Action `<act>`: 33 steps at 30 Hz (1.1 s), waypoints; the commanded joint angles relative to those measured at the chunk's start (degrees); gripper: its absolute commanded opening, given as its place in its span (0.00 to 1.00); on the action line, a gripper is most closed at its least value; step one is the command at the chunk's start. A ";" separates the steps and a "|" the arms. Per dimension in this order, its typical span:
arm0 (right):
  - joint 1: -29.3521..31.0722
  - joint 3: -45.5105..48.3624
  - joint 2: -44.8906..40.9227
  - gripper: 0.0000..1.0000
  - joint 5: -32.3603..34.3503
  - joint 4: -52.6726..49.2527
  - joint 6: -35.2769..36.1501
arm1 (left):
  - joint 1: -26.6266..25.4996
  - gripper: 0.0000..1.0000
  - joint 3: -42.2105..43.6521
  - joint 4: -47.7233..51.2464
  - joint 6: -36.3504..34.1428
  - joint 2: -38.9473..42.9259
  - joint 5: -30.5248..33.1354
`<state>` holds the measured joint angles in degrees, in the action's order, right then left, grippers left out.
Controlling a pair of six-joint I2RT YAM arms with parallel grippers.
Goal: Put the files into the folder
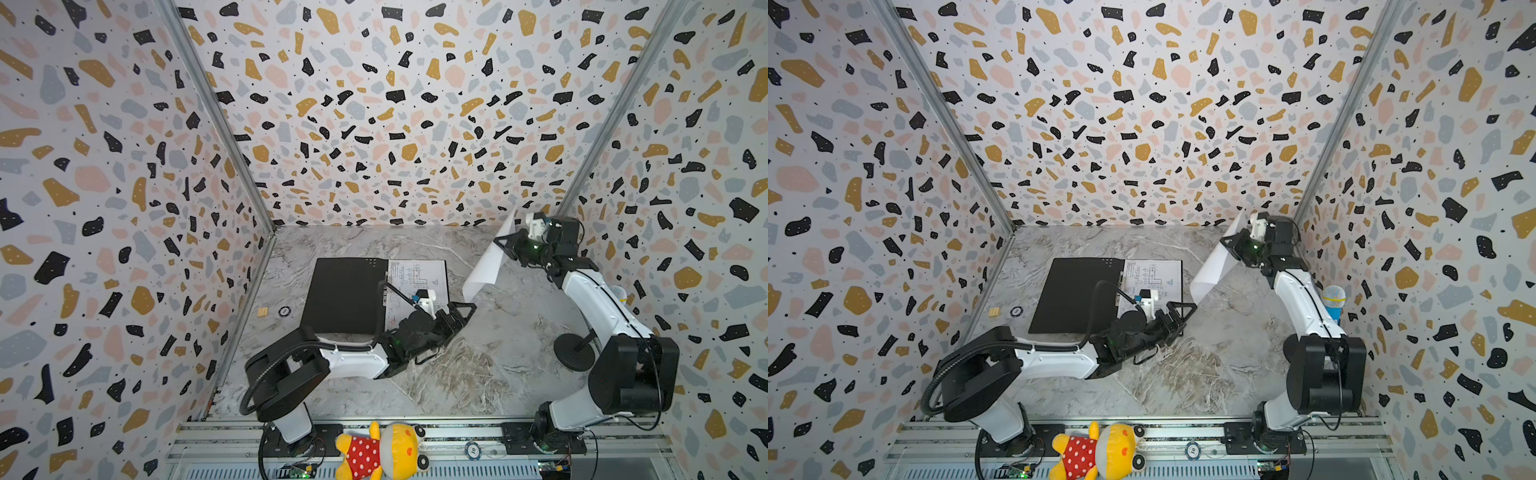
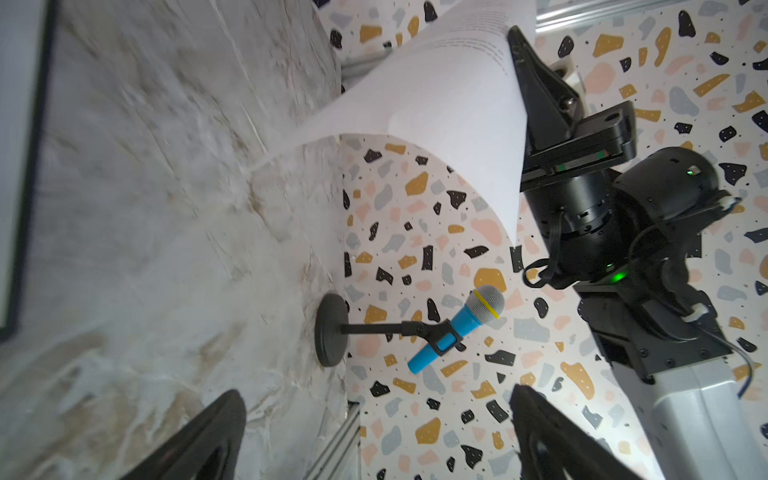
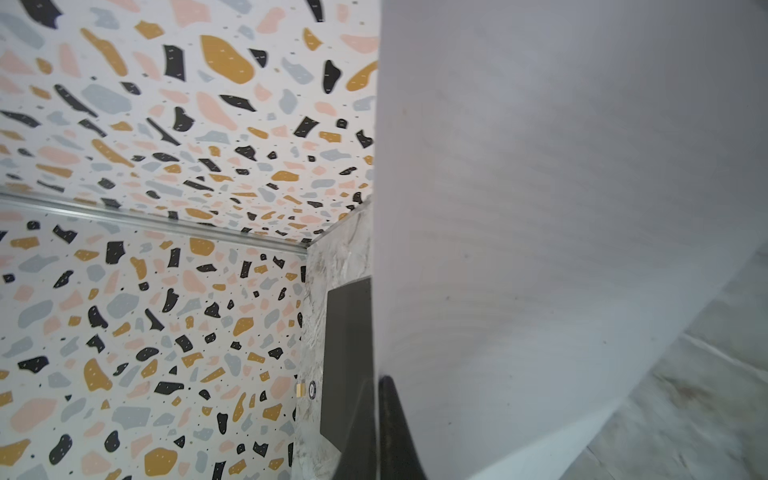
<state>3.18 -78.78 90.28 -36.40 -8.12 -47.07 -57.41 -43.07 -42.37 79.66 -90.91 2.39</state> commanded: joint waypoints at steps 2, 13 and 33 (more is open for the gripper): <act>6.86 -13.42 7.01 0.00 1.25 -6.52 2.00 | 5.89 1.00 3.75 12.92 -9.73 11.70 6.38; 9.56 -14.51 10.33 0.00 -1.17 -4.99 4.37 | 32.10 1.00 14.40 24.60 -14.73 29.00 -0.78; 9.08 21.57 13.12 0.00 -5.34 19.15 6.94 | 41.60 0.99 16.76 24.91 -21.14 23.45 -8.71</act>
<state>11.44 -56.29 103.77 -40.53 7.42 -42.35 -16.27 -25.74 -16.71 60.82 -67.26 -5.50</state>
